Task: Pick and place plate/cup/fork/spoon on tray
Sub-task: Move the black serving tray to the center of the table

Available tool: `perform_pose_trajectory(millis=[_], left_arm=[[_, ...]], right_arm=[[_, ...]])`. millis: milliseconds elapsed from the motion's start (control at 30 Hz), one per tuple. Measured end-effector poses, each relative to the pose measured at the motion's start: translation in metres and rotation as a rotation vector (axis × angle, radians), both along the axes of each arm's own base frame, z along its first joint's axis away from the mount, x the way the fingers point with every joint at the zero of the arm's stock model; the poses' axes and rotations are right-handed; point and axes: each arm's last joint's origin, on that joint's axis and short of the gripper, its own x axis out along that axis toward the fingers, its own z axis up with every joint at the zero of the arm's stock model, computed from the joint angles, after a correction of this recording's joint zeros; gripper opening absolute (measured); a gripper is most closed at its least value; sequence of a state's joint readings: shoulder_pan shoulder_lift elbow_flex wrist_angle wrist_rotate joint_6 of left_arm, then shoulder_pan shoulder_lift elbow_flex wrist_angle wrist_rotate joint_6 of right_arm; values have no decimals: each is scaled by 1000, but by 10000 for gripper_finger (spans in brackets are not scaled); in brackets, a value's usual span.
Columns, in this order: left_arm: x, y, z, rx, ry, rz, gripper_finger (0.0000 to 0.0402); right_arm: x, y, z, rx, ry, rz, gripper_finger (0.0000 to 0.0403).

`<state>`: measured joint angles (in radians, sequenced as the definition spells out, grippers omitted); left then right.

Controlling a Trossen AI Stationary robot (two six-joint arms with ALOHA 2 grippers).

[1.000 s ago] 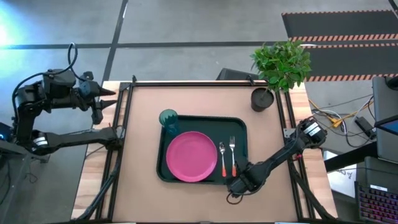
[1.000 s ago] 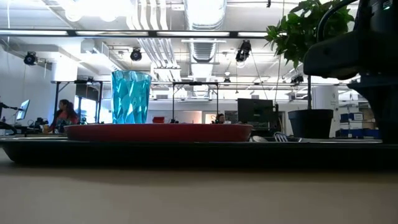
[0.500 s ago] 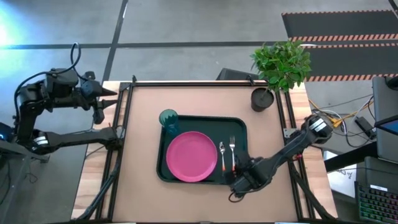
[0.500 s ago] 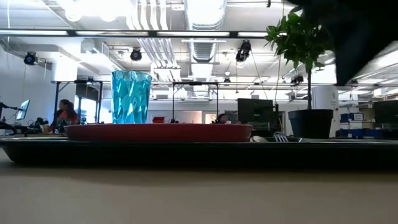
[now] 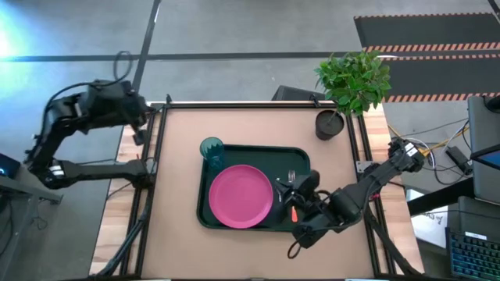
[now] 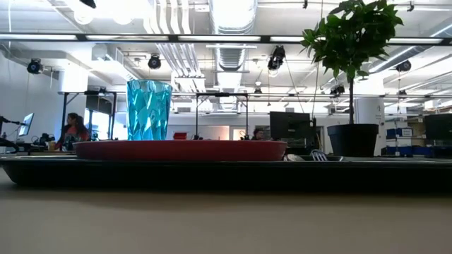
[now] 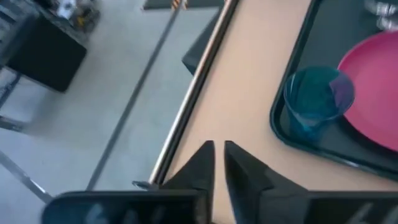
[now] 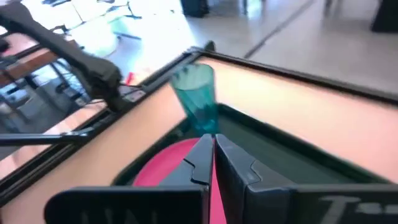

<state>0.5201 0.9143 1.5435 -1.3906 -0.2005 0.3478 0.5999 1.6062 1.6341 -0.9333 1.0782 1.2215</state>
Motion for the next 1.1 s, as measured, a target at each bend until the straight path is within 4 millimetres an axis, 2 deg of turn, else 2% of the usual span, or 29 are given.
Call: perform_pose_trajectory(millis=[167,367,500,633,800,967,1100], left_arm=[[24,13,-22,-47,73,-3,1],[51,26,-66,-181,159,-61,0],[60,34,-92,-214,196,-53,0],[67,52,-108,-237,149,-3,0],[74,84,-125,-402,-16,-5,0],[83,110,-145,-532,-38,54,0],[95,124,-159,-559,-36,56,0]], right_arm=[[5,3,13,-82,-5,47,8],[4,2,20,-158,10,48,8],[2,0,24,-162,12,55,8],[0,0,27,-162,27,79,8],[-3,-1,31,-150,29,101,8],[-3,0,31,-138,40,120,8],[-3,0,31,-136,46,129,8]])
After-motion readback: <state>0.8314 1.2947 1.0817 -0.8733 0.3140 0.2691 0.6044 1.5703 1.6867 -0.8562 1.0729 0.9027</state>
